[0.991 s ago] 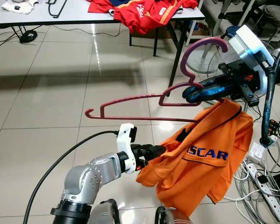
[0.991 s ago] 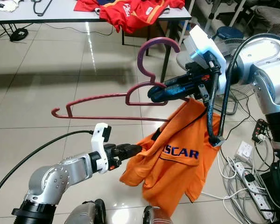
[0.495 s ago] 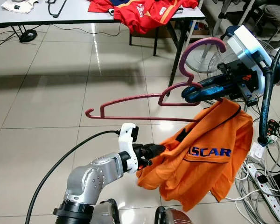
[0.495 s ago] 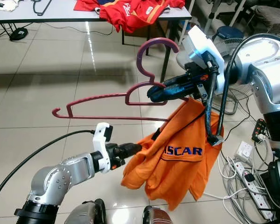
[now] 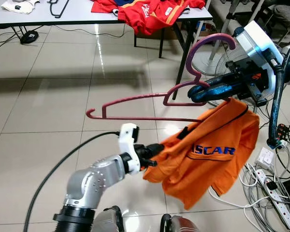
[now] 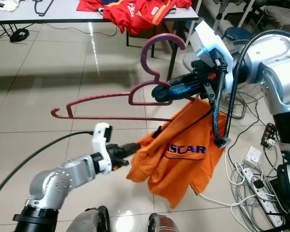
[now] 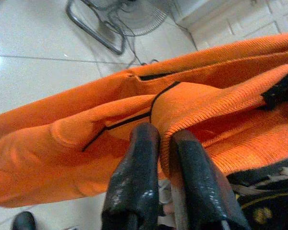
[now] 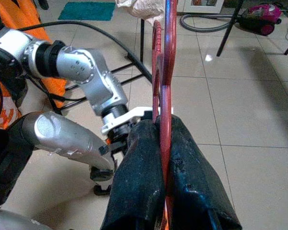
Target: Hang hanger
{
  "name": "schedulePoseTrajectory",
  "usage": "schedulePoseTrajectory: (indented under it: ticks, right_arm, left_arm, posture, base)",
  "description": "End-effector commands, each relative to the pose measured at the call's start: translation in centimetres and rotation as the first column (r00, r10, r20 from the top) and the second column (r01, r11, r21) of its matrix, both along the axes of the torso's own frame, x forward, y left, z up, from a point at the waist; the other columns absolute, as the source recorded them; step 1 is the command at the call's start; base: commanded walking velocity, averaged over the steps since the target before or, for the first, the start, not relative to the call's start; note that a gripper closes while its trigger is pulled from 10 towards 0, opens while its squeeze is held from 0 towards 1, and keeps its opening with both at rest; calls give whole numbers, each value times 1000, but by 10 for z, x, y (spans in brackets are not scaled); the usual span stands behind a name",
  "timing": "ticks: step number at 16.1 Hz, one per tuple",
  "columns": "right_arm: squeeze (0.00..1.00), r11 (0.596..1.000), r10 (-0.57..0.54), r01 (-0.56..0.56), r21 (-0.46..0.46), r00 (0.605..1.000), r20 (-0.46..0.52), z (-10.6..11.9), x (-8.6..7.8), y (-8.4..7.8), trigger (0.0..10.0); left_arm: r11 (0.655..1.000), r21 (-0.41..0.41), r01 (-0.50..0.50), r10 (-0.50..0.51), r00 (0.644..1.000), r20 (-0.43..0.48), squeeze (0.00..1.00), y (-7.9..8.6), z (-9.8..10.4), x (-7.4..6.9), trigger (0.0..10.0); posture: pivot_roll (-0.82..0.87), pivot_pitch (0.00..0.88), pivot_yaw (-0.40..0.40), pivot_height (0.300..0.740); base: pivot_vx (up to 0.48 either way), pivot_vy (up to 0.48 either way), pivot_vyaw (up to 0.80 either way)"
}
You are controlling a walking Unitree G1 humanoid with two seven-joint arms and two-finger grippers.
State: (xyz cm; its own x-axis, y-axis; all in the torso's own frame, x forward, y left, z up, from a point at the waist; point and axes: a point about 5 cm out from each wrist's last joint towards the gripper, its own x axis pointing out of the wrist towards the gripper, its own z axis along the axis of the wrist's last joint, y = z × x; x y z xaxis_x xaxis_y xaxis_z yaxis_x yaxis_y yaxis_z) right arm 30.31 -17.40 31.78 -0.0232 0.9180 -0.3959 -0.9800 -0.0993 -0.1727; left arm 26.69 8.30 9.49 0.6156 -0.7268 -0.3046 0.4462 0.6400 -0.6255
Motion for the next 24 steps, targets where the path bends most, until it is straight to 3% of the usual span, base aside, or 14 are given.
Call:
schedulePoseTrajectory:
  ticks: [1,3,5,7,9,12,16,19,22,24]
  right_arm:
    - [0,1000,-7,6,18,998,66,13,-2,-4,0]
    - [0,999,-25,23,29,996,81,8,-1,-4,0]
    - [0,999,-36,33,34,994,100,6,-1,-3,0]
    - [0,999,-48,47,17,990,132,-1,-3,0,0]
    - [0,994,-103,108,-13,974,201,-14,-2,6,0]
    - [0,968,-242,251,6,927,287,-23,9,10,0]
    - [0,891,-454,416,184,822,342,-28,21,12,0]
    - [0,872,-469,389,295,837,282,-34,10,12,0]
    - [0,875,-428,361,322,888,169,-54,-9,15,0]
    - [0,858,-438,369,358,889,132,-59,-13,17,0]
  left_arm:
    - [997,43,-57,57,998,6,0,17,-1,7,0]
    - [989,87,-120,117,992,43,0,42,4,19,0]
    - [983,97,-158,151,986,72,0,56,11,26,0]
    - [962,139,-233,216,968,128,0,87,23,42,0]
    - [953,144,-268,239,952,189,0,103,40,53,0]
    - [956,127,-265,230,943,241,0,104,55,58,0]
    - [974,97,-207,170,940,296,0,94,73,62,0]
    - [964,109,-240,193,924,330,0,101,85,67,0]
    - [940,153,-304,228,897,379,0,115,97,78,0]
    - [931,162,-326,240,884,401,0,120,104,83,0]
  posture:
    - [-96,154,-34,740]
    - [-86,140,-42,740]
    - [-83,133,-46,740]
    - [-78,108,-48,740]
    - [-78,97,-46,740]
    - [-80,88,-43,740]
    - [-81,82,-39,740]
    - [-79,86,-38,740]
    - [-80,100,-36,740]
    - [-78,103,-35,740]
  base:
    - [0,0,0]
    - [0,0,0]
    - [0,0,0]
    - [0,0,0]
    - [0,0,0]
    - [0,0,0]
    - [0,0,0]
    - [0,0,0]
    - [0,0,0]
    - [0,0,0]
